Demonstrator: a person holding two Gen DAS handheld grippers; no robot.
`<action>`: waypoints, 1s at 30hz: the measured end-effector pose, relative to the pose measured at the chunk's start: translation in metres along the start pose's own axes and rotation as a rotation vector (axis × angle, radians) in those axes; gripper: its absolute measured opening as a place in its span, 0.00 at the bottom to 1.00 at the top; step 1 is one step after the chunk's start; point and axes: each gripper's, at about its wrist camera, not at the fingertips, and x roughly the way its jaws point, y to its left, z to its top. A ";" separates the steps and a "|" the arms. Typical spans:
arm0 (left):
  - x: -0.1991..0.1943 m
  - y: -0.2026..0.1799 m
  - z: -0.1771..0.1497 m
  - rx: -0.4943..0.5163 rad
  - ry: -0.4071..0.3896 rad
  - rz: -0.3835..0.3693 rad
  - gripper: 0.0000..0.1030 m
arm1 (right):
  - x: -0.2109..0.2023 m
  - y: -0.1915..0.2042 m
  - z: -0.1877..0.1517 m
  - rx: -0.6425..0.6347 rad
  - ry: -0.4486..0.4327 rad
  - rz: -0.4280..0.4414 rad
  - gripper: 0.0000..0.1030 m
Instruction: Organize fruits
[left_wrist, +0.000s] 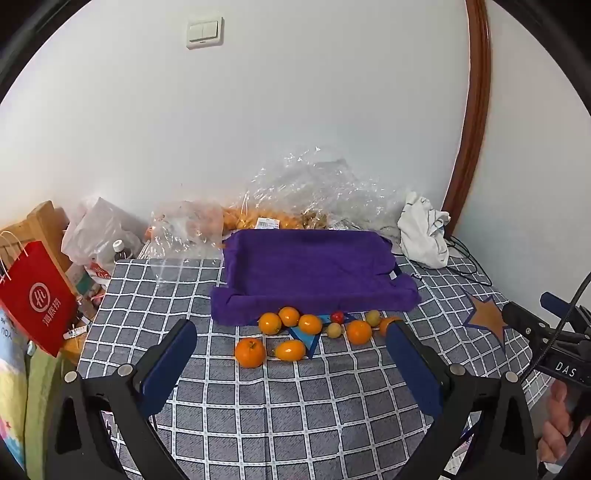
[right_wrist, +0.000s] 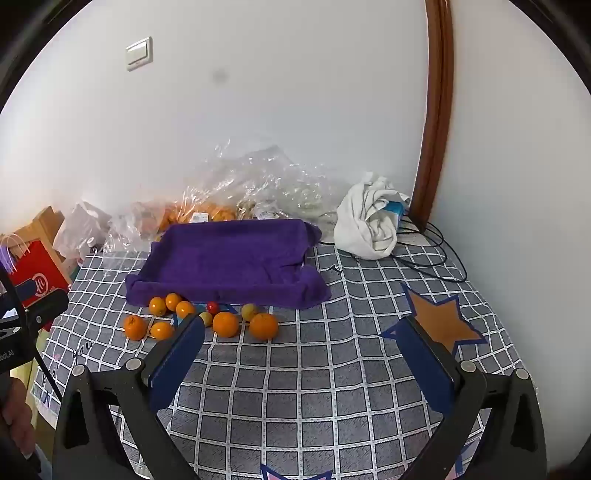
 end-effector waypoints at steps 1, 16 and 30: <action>0.000 0.000 0.000 -0.003 0.000 0.006 1.00 | 0.000 0.000 0.000 -0.002 -0.001 -0.002 0.99; -0.003 0.001 0.004 0.003 0.008 0.005 1.00 | -0.002 -0.003 0.006 -0.002 -0.004 0.002 0.99; 0.000 0.007 0.000 -0.001 0.011 0.008 1.00 | -0.001 0.003 0.002 -0.016 -0.010 0.004 0.99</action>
